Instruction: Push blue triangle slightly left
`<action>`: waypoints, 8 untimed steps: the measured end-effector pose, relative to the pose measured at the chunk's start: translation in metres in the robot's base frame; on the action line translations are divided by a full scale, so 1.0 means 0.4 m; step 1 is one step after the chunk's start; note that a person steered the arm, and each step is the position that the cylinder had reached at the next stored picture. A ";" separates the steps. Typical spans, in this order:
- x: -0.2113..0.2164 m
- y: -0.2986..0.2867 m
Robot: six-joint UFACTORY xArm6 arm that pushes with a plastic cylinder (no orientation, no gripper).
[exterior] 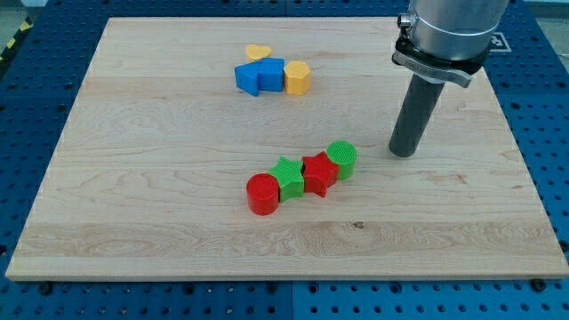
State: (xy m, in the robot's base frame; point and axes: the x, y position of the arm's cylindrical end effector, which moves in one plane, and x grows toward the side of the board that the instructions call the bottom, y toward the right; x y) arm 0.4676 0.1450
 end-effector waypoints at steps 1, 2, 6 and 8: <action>0.000 0.000; 0.000 0.000; -0.112 -0.139; -0.138 -0.343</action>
State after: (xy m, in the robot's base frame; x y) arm 0.4124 0.0078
